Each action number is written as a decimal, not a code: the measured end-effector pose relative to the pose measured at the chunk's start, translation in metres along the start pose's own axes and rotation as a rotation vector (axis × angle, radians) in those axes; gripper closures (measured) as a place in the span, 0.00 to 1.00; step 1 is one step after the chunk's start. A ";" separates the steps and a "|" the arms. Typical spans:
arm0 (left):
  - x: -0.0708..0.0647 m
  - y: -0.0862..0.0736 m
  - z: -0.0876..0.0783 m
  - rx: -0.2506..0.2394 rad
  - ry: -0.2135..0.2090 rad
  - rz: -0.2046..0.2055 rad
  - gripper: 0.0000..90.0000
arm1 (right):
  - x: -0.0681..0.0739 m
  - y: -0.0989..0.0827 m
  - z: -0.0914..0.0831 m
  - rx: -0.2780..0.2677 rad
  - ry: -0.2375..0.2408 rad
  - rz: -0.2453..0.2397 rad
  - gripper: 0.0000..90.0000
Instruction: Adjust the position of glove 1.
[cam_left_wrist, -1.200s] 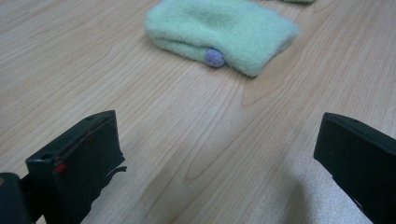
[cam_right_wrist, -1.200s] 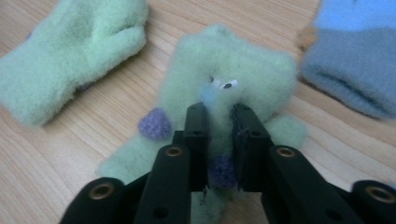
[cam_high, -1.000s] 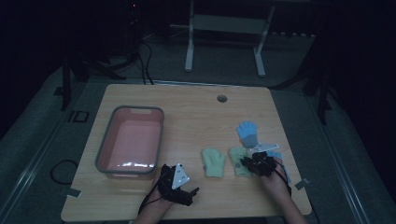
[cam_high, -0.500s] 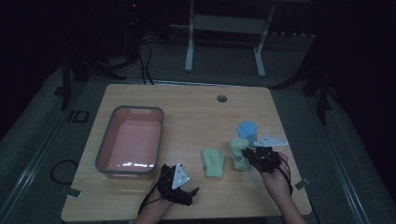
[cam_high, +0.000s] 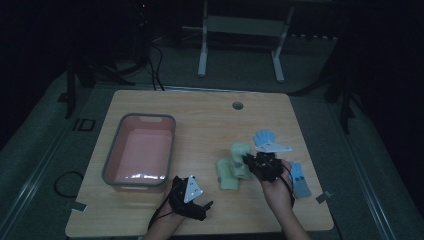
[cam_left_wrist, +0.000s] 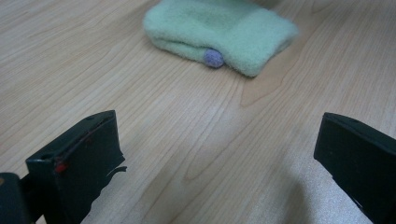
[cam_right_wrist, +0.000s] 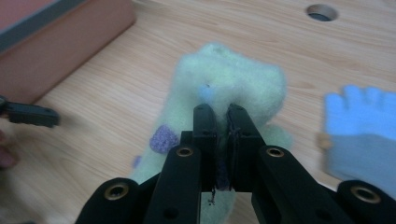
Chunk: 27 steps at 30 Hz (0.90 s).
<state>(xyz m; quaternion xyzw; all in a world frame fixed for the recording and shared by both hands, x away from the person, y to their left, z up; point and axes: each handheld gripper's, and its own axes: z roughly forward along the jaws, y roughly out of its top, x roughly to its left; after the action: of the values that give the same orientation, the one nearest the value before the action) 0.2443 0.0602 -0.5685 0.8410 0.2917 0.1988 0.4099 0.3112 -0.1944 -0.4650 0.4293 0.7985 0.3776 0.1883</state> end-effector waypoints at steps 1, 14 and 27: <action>0.000 0.000 0.000 -0.001 0.000 0.000 0.01 | 0.004 0.000 0.002 0.005 0.004 0.001 0.93; 0.000 0.000 0.000 0.001 -0.001 0.001 0.01 | 0.029 -0.010 0.021 0.059 0.021 -0.002 0.93; -0.001 0.000 0.000 0.002 -0.003 0.001 0.01 | 0.029 -0.024 0.048 0.125 0.006 0.008 0.92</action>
<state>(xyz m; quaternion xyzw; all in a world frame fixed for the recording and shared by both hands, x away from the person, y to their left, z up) 0.2440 0.0597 -0.5687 0.8420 0.2908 0.1976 0.4091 0.3113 -0.1576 -0.5137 0.4425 0.8192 0.3291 0.1575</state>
